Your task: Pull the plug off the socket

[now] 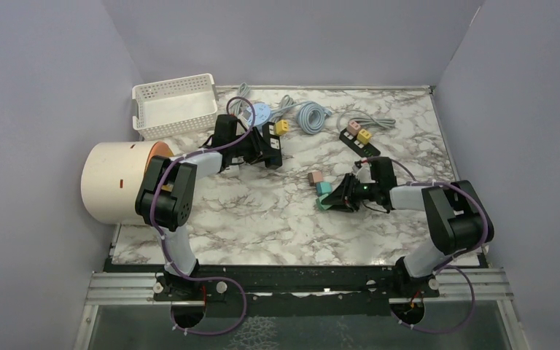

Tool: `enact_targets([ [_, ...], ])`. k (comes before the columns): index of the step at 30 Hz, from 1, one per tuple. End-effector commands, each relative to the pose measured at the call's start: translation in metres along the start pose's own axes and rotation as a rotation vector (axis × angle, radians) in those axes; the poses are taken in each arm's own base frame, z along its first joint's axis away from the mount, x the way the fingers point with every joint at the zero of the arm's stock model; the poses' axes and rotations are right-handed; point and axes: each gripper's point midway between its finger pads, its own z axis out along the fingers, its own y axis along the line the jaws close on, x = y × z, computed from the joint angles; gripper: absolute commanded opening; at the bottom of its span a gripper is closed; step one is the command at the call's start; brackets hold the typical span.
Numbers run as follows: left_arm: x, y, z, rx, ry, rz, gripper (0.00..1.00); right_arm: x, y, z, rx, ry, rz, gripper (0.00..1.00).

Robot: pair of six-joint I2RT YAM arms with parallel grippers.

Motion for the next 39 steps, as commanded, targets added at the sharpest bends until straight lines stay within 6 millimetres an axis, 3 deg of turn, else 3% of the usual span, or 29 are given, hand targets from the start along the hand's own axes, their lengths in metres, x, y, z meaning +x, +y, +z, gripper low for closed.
enact_targets([
  [1, -0.033, -0.027, -0.011, 0.042, -0.096, 0.089, 0.00, -0.027, 0.009, 0.006, -0.034, -0.050, -0.063, 0.01],
  [6, -0.035, -0.027, -0.012, 0.039, -0.098, 0.094, 0.00, -0.041, 0.008, 0.011, -0.037, -0.046, -0.080, 0.07],
  [8, -0.036, -0.028, -0.013, 0.037, -0.096, 0.099, 0.00, -0.047, 0.010, 0.013, -0.033, -0.041, -0.097, 0.19],
  [9, -0.037, -0.029, -0.013, 0.037, -0.100, 0.104, 0.00, -0.049, 0.010, 0.014, -0.025, -0.037, -0.106, 0.31],
  [12, -0.039, -0.031, -0.015, 0.035, -0.102, 0.115, 0.00, -0.055, 0.008, 0.013, 0.012, -0.033, -0.132, 0.51],
  [18, -0.041, -0.033, -0.017, 0.031, -0.106, 0.132, 0.00, -0.072, 0.010, -0.001, 0.130, -0.091, -0.220, 0.75],
  [23, -0.044, -0.034, -0.021, -0.010, -0.128, 0.176, 0.00, -0.095, 0.013, -0.026, 0.283, -0.172, -0.354, 0.85],
  [25, -0.043, -0.034, -0.022, -0.025, -0.134, 0.191, 0.00, -0.108, 0.028, -0.043, 0.317, -0.243, -0.423, 0.86],
  [31, -0.033, -0.051, -0.018, -0.037, -0.145, 0.242, 0.00, -0.135, 0.107, -0.070, 0.176, -0.402, -0.544, 0.85],
  [35, -0.025, -0.067, -0.010, -0.036, -0.151, 0.274, 0.00, -0.147, 0.140, -0.063, 0.087, -0.430, -0.556, 0.83],
  [39, -0.021, -0.088, -0.013, -0.010, -0.165, 0.300, 0.00, -0.159, 0.159, -0.041, 0.043, -0.410, -0.575, 0.82],
])
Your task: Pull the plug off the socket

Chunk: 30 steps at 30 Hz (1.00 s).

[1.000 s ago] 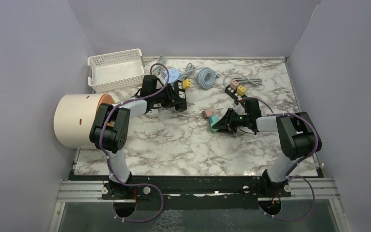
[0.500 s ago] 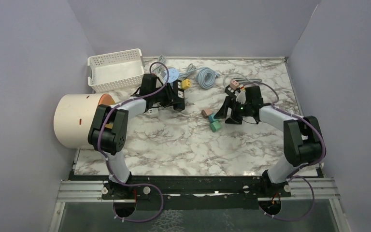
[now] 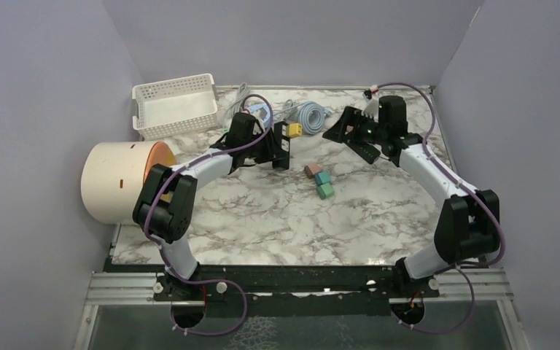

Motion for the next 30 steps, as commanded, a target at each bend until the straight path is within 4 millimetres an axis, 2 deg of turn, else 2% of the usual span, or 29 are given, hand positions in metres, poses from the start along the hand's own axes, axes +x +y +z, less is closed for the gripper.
enact_targets([
  [1, -0.044, -0.055, -0.022, 0.089, -0.159, 0.116, 0.00, -0.016, 0.021, 0.030, -0.073, -0.009, -0.008, 0.82],
  [9, -0.039, -0.069, -0.023, 0.105, -0.158, 0.128, 0.00, -0.027, 0.040, 0.074, -0.148, 0.017, -0.022, 0.82],
  [19, -0.034, -0.074, -0.018, 0.113, -0.144, 0.133, 0.00, -0.015, 0.055, 0.115, -0.191, 0.079, -0.030, 0.78],
  [21, -0.036, -0.074, -0.019, 0.112, -0.148, 0.134, 0.00, -0.013, 0.054, 0.120, -0.196, 0.092, -0.023, 0.70],
  [23, -0.036, -0.074, -0.019, 0.111, -0.149, 0.136, 0.00, -0.010, 0.055, 0.124, -0.204, 0.104, -0.017, 0.58],
  [25, -0.035, -0.073, -0.018, 0.107, -0.149, 0.138, 0.00, -0.010, 0.055, 0.126, -0.211, 0.107, -0.013, 0.38],
  [27, -0.034, -0.071, -0.017, 0.103, -0.146, 0.139, 0.00, -0.012, 0.057, 0.126, -0.213, 0.106, -0.013, 0.08],
  [28, -0.034, -0.070, -0.016, 0.099, -0.144, 0.138, 0.00, -0.014, 0.058, 0.125, -0.211, 0.107, -0.015, 0.02],
  [30, -0.032, -0.062, -0.014, 0.072, -0.139, 0.135, 0.00, -0.020, 0.063, 0.120, -0.212, 0.101, -0.026, 0.01],
])
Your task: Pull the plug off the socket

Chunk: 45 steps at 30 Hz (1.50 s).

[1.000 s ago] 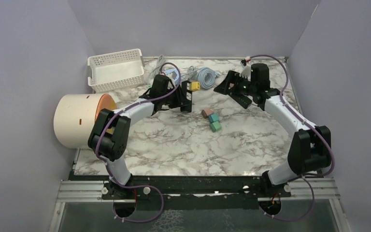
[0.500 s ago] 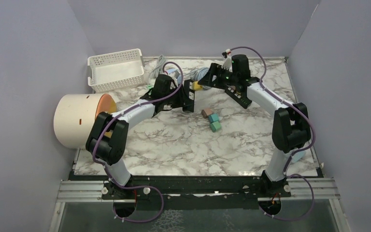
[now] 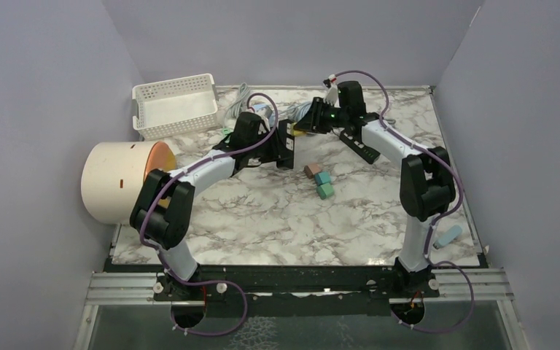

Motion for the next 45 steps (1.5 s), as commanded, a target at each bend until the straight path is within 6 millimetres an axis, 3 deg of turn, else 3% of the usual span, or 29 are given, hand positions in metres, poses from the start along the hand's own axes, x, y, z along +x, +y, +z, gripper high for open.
enact_targets([
  [1, -0.040, -0.025, -0.006, 0.047, -0.121, 0.075, 0.00, -0.023, 0.024, -0.006, -0.049, -0.031, -0.059, 0.01],
  [5, -0.042, -0.007, -0.005, -0.009, -0.125, 0.044, 0.00, -0.041, 0.045, -0.023, -0.071, -0.049, -0.094, 0.01],
  [8, -0.039, 0.024, 0.000, -0.063, -0.109, -0.015, 0.00, -0.053, 0.060, -0.041, -0.147, -0.050, -0.078, 0.01],
  [14, -0.045, 0.065, -0.004, -0.154, -0.113, -0.066, 0.00, -0.065, 0.066, -0.079, -0.300, -0.043, 0.000, 0.01],
  [18, -0.044, 0.079, 0.000, -0.193, -0.108, -0.073, 0.00, -0.066, 0.077, -0.094, -0.353, -0.029, 0.005, 0.01],
  [20, -0.042, 0.085, 0.004, -0.208, -0.101, -0.085, 0.00, -0.067, 0.074, -0.095, -0.309, -0.036, 0.004, 0.01],
  [25, -0.043, 0.088, 0.013, -0.216, -0.098, -0.111, 0.00, -0.072, 0.044, -0.084, 0.076, -0.103, -0.105, 0.01],
  [27, -0.046, 0.086, 0.016, -0.222, -0.102, -0.108, 0.00, -0.069, 0.039, -0.078, 0.186, -0.112, -0.147, 0.01],
  [33, -0.053, 0.078, 0.025, -0.237, -0.105, -0.082, 0.00, -0.061, 0.060, -0.062, 0.264, -0.113, -0.231, 0.01],
  [38, -0.064, 0.074, 0.030, -0.212, -0.124, -0.062, 0.00, -0.047, 0.084, -0.067, 0.002, -0.059, -0.208, 0.01],
  [41, -0.074, 0.066, 0.035, -0.159, -0.133, -0.029, 0.00, -0.016, 0.072, -0.066, -0.144, 0.037, -0.198, 0.01],
  [45, -0.093, 0.072, 0.044, -0.161, -0.143, -0.004, 0.00, 0.014, 0.061, -0.072, -0.306, 0.152, -0.179, 0.01],
])
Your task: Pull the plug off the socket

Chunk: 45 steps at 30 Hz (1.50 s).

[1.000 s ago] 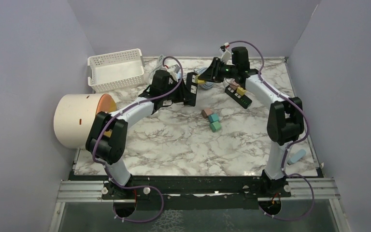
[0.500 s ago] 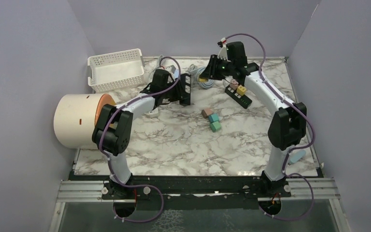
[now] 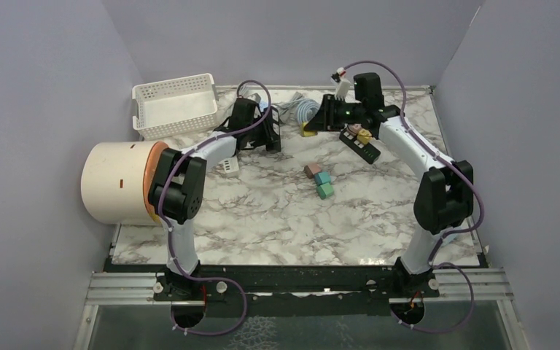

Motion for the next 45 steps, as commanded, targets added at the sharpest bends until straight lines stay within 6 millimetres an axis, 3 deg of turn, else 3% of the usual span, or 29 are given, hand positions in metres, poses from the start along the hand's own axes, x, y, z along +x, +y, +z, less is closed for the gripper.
enact_targets([
  [1, -0.039, -0.007, 0.012, 0.044, -0.069, 0.046, 0.00, 0.032, 0.017, -0.007, -0.273, 0.120, -0.046, 0.01],
  [5, -0.055, 0.012, 0.022, 0.025, -0.061, 0.016, 0.00, 0.057, 0.008, 0.004, -0.180, 0.198, -0.154, 0.01],
  [9, -0.069, 0.020, 0.022, 0.009, -0.070, 0.024, 0.24, 0.090, 0.006, 0.021, -0.199, 0.297, -0.138, 0.01],
  [11, -0.079, 0.019, 0.016, 0.003, -0.088, 0.046, 0.40, 0.108, 0.003, 0.031, -0.198, 0.343, -0.123, 0.01],
  [14, -0.091, 0.017, 0.007, -0.014, -0.097, 0.097, 0.95, 0.135, 0.000, 0.048, -0.192, 0.401, -0.115, 0.01],
  [15, -0.095, 0.017, 0.003, -0.021, -0.098, 0.108, 0.98, 0.143, -0.001, 0.054, -0.188, 0.419, -0.108, 0.01],
  [19, -0.114, 0.014, -0.019, -0.022, -0.132, 0.128, 0.99, 0.165, -0.011, 0.071, -0.187, 0.459, -0.066, 0.01],
  [25, -0.144, -0.008, -0.071, 0.050, -0.212, 0.155, 0.99, 0.175, -0.025, 0.090, -0.195, 0.469, -0.033, 0.05],
  [28, -0.151, -0.007, -0.095, 0.054, -0.244, 0.153, 0.99, 0.183, -0.035, 0.097, -0.170, 0.488, -0.019, 0.15],
  [32, -0.148, 0.010, -0.120, 0.027, -0.270, 0.120, 0.99, 0.185, -0.046, 0.100, -0.116, 0.489, -0.027, 0.36],
  [39, -0.127, 0.042, -0.149, -0.022, -0.288, 0.073, 0.99, 0.160, -0.045, 0.097, -0.054, 0.419, -0.074, 0.77],
  [45, -0.113, 0.060, -0.162, -0.045, -0.284, 0.037, 0.99, 0.108, -0.027, 0.091, 0.001, 0.263, -0.136, 0.80],
])
